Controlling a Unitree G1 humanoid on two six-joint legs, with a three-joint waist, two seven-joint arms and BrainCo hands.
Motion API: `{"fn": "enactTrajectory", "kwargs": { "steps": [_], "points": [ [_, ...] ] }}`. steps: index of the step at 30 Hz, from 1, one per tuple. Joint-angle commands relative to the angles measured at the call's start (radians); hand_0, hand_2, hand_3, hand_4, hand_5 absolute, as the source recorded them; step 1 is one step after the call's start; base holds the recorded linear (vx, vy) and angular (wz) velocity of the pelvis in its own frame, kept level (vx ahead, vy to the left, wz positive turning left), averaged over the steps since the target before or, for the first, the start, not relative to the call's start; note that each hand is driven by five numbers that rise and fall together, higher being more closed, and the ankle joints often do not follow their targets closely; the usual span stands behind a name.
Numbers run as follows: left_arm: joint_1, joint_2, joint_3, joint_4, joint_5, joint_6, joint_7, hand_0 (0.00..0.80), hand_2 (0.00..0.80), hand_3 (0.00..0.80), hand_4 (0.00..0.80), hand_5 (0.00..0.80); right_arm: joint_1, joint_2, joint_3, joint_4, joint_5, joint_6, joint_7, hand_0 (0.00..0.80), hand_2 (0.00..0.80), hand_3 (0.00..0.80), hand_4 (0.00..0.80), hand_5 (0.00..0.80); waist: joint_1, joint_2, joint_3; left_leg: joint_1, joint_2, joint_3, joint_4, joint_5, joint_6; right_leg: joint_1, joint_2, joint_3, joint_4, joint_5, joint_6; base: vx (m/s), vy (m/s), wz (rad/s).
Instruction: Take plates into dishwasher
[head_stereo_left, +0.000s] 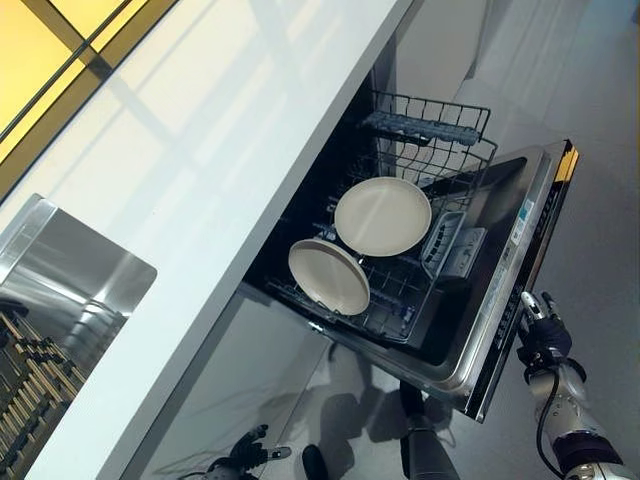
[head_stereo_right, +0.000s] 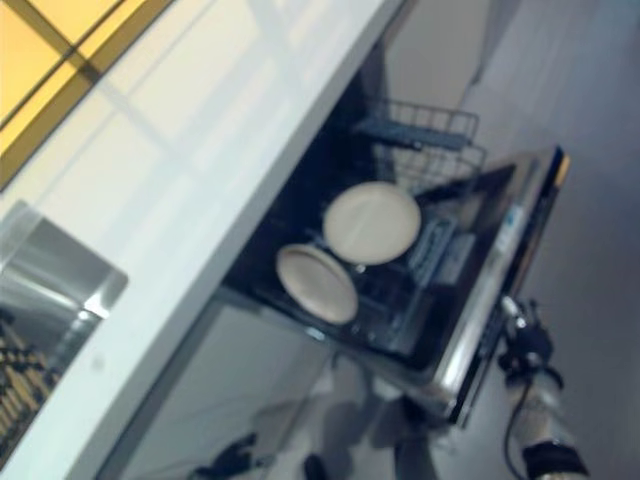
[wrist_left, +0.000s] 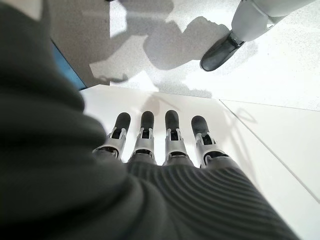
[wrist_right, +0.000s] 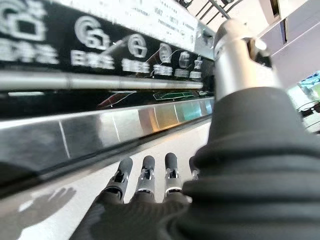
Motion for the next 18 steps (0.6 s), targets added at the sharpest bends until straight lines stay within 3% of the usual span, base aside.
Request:
{"fn": "enactTrajectory", "kwargs": {
  "steps": [1, 18],
  "points": [
    [-0.015, 0.038, -0.016, -0.011, -0.033, -0.003, 0.014, 0.000, 0.000, 0.000, 0.000, 0.000, -0.056, 0.018, 0.040, 0.000, -0.013, -0.019, 0.040, 0.000, 0.000, 0.000, 0.000, 0.000, 0.020, 0.003, 0.028, -0.139, 0.029, -0.049, -0.054, 0.211, -0.043, 0.094, -0.008, -0.029, 0.109, -0.203, -0.008, 0.002, 0.000, 0.14],
    [-0.030, 0.040, -0.014, -0.033, 0.000, 0.043, 0.012, 0.000, 0.000, 0.000, 0.000, 0.000, -0.084, 0.057, 0.123, 0.046, -0.184, 0.047, 0.087, 0.000, 0.000, 0.000, 0.000, 0.000, 0.052, -0.019, 0.019, -0.134, 0.033, -0.050, -0.079, 0.224, -0.040, 0.131, -0.014, -0.064, 0.034, -0.160, 0.009, 0.000, -0.002, 0.01]
  ]
}}
